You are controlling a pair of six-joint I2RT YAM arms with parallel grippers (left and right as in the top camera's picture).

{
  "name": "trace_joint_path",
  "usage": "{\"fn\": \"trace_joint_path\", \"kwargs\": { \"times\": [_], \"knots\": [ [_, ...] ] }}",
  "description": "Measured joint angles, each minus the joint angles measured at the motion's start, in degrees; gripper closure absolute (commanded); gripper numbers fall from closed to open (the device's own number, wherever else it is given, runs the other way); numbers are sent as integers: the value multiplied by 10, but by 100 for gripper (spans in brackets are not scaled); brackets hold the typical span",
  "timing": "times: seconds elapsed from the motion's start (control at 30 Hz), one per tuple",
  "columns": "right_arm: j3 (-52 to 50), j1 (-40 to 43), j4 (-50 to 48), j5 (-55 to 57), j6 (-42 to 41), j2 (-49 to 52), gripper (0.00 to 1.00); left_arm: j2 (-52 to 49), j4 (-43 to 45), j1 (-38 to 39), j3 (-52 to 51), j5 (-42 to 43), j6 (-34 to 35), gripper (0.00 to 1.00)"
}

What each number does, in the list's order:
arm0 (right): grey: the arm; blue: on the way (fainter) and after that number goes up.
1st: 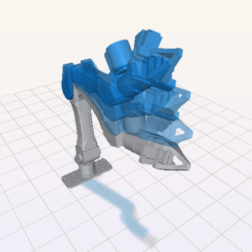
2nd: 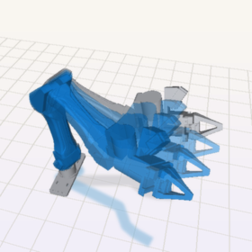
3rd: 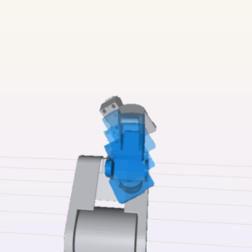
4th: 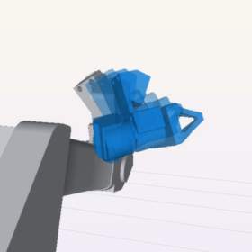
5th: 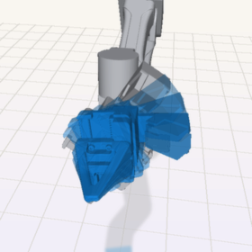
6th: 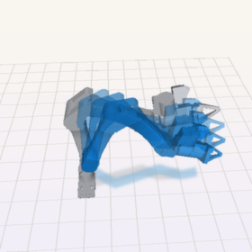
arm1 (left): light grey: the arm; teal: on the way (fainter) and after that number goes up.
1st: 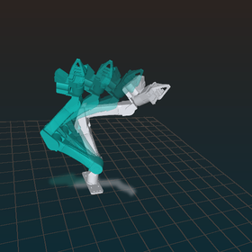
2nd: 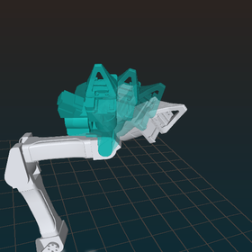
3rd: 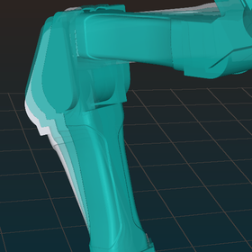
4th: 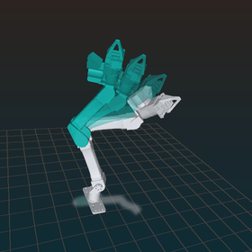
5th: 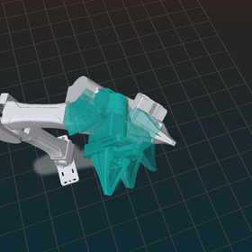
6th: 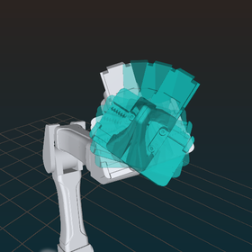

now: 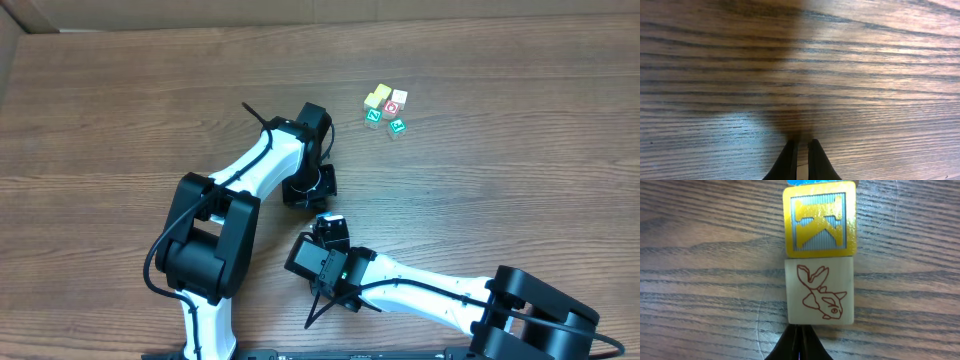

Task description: Flip 3 blocks

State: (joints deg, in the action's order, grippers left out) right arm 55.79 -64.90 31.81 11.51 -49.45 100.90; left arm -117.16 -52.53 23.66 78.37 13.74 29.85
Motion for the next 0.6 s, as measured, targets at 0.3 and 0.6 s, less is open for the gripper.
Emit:
{"fn": "trace_joint_path", "kwargs": {
  "times": [0.3,0.6],
  "knots": [
    [0,0,-8,1,0,1,96,0,0,0,0,0,0,96],
    [1,0,24,-4,0,4,96,0,0,0,0,0,0,96]
  ]
}}
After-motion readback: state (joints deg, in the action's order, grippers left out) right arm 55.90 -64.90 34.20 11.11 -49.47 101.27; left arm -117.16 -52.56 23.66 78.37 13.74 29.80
